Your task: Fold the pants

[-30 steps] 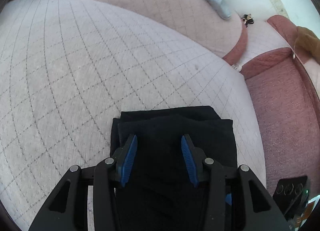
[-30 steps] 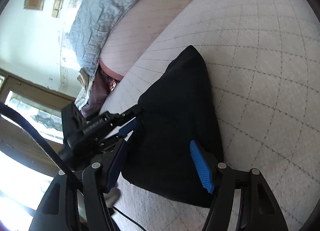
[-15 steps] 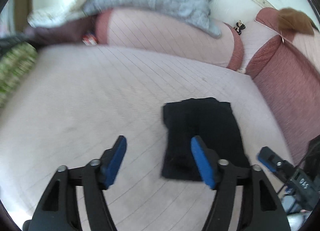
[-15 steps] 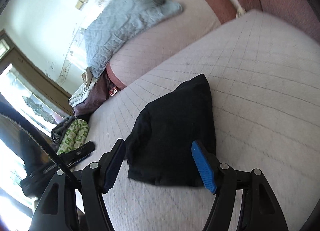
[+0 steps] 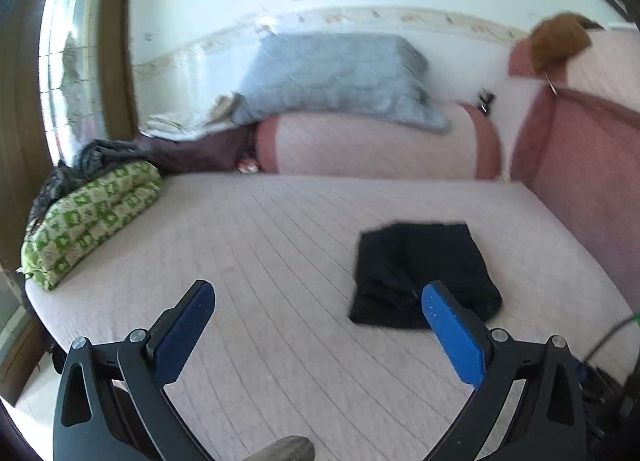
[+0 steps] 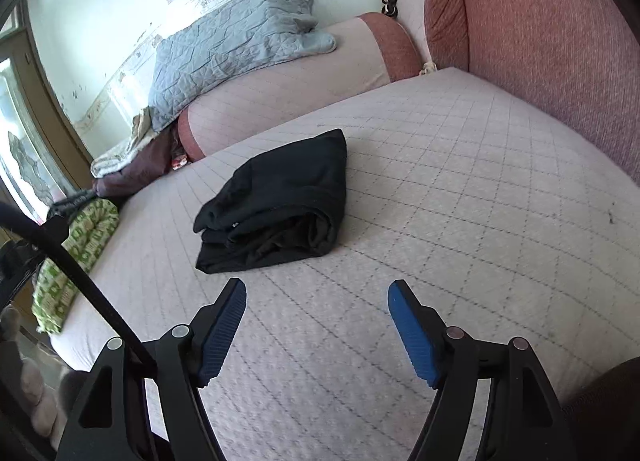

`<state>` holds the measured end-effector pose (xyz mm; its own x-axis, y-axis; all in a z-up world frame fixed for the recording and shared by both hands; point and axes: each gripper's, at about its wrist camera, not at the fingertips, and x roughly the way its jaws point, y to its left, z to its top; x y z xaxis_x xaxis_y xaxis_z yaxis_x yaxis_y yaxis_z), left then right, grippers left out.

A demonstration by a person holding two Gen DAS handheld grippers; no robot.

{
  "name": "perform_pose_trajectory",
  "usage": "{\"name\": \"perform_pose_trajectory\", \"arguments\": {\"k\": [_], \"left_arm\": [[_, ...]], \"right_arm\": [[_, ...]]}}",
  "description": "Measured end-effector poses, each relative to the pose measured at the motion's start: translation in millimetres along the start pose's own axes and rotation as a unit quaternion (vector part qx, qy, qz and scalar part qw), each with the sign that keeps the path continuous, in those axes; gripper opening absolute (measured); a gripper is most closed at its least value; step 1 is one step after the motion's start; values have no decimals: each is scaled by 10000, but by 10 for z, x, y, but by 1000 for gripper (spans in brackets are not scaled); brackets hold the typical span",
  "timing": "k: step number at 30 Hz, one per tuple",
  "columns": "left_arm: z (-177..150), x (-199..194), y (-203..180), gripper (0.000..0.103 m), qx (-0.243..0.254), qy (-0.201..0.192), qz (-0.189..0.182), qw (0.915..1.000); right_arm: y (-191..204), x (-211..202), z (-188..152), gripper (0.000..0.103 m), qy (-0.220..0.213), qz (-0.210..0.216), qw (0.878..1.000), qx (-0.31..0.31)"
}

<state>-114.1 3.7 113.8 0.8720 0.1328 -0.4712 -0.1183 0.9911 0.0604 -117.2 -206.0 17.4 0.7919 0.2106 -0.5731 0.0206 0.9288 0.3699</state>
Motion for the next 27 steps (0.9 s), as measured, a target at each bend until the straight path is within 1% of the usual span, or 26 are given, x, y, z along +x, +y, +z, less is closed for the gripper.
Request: {"name": "perform_pose_trajectory", "arguments": {"k": [2,5,13,19,27], "left_arm": [[-45,63,-37,103,-40,269,-153,9995],[-119,158,-43,103,-177,645,-288,9973],[-282,323,-203,103,-81,1200,-538,9913],[-361,380,-275,103,4,1327,-589,9894],[-410,478,-265,103,15,1526,-640,9862]], "right_arm": [[-21,13,-13,79,38,-62,10000,-16],[-37,28,-37,79,110,-82,9999,44],[-27,94,-57,81,244,-7,9997,57],[15,151,-72,82,312,-37,9995,-25],[65,238,-110,82,425,-122,9989,-120]]}}
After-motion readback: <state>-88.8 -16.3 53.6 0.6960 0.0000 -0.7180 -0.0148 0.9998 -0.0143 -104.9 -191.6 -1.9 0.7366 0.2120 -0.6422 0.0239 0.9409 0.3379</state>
